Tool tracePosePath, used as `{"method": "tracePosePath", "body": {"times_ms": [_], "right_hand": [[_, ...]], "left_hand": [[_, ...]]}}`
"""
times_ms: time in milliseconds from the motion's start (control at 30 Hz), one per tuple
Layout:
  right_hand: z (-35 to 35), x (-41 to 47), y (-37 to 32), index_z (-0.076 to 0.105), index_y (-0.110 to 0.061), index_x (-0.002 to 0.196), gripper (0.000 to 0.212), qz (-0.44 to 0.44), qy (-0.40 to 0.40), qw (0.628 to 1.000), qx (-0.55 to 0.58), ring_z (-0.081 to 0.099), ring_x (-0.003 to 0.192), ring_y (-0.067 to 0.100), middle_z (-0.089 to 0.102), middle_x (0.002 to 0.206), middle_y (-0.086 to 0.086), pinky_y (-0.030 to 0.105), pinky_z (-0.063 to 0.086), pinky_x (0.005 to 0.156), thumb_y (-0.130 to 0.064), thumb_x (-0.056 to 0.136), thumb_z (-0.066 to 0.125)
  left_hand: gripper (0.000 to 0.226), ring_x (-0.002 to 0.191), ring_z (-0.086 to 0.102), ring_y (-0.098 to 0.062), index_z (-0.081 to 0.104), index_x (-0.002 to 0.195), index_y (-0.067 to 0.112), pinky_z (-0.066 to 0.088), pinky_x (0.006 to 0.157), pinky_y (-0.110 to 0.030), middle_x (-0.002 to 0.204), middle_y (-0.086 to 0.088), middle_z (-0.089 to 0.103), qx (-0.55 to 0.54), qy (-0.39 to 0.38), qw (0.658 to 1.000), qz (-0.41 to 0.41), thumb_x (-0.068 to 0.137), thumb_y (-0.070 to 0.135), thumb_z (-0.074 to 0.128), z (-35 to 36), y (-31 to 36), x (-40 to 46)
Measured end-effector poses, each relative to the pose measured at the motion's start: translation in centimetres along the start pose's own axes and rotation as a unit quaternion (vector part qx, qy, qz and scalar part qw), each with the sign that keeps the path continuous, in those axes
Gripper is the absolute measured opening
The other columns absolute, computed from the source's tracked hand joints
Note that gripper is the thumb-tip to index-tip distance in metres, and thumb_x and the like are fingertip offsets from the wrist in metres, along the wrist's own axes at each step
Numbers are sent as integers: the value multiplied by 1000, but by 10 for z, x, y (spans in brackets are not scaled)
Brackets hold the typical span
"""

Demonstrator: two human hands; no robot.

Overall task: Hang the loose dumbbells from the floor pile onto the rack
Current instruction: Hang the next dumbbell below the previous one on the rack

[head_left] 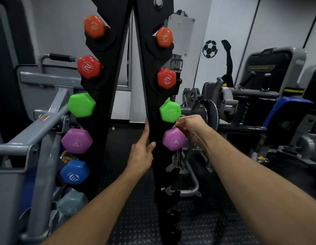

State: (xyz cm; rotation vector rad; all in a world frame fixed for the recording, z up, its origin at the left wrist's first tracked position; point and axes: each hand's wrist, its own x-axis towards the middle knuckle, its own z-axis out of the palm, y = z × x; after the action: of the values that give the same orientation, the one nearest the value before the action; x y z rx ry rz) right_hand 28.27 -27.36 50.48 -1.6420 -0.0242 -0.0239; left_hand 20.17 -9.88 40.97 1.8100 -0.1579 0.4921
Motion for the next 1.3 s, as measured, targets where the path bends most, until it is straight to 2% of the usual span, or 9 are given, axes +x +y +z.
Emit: {"method": "tracePosePath", "body": {"times_ms": [133,267,467,733,833,933,1033,1133,1300], "right_hand": [[5,-3,2,67,2,86,20,11,-13,1000,-22,58,38,6,67,78,15,19,47,39,21,86,59],[13,-11,9,70,-1,93,7,49,3,998,-47,61,39,12,63,71,8,21,47,38,3,88,72],[6,-8,8,75,0,96,12,35,-17,993,-109,68,49,13,69,77,10,23,51,45,-6,85,77],[-1,-10,14,78,-5,100,12,-16,-54,987,-152,68,55,11,71,80,8,22,50,47,-8,93,69],[4,-19,24,77,-1,97,17,-36,-11,995,-93,65,58,16,66,68,4,24,50,50,-14,95,66],[8,-31,44,80,-9,90,25,-70,63,995,-14,65,71,19,67,71,1,32,50,62,-26,97,63],[12,-51,70,80,-27,97,29,-117,132,984,-3,68,91,13,75,93,-5,44,56,86,-44,94,57],[15,-91,100,59,-25,141,43,-141,194,970,-27,59,117,7,65,126,-8,25,44,97,-41,101,55],[30,-149,184,46,-21,150,50,-119,224,967,-28,56,106,-7,53,134,-10,5,37,86,-28,102,58]], "left_hand": [[85,81,49,5,13,140,79,59,86,-44,108,28,59,-34,-18,999,-18,107,7,45,-2,1,0],[89,97,59,5,9,138,81,59,94,-46,135,25,54,-40,-24,999,-25,106,6,45,-2,8,-3],[93,95,57,-1,11,137,81,59,93,-54,137,33,49,-66,-47,996,-44,105,0,41,-4,8,-4],[99,102,56,-8,6,139,81,56,96,-57,152,23,46,-38,-81,995,-41,101,-5,39,-8,5,-1],[94,99,54,2,7,145,74,54,101,-38,134,22,52,-10,-98,994,-45,100,1,46,-13,2,1],[81,103,49,13,11,156,57,36,95,-9,125,18,50,43,-88,995,-32,103,13,53,-20,3,-7],[69,126,44,5,19,162,35,31,100,-7,141,17,47,35,-63,996,-44,105,18,54,-21,-7,-25],[68,138,48,-9,26,161,24,34,108,-17,155,-2,48,10,-43,996,-76,102,28,60,-24,-33,-51],[68,138,48,-10,34,159,24,37,114,-24,154,2,49,11,-56,987,-147,99,44,61,-37,-87,-110]]}}
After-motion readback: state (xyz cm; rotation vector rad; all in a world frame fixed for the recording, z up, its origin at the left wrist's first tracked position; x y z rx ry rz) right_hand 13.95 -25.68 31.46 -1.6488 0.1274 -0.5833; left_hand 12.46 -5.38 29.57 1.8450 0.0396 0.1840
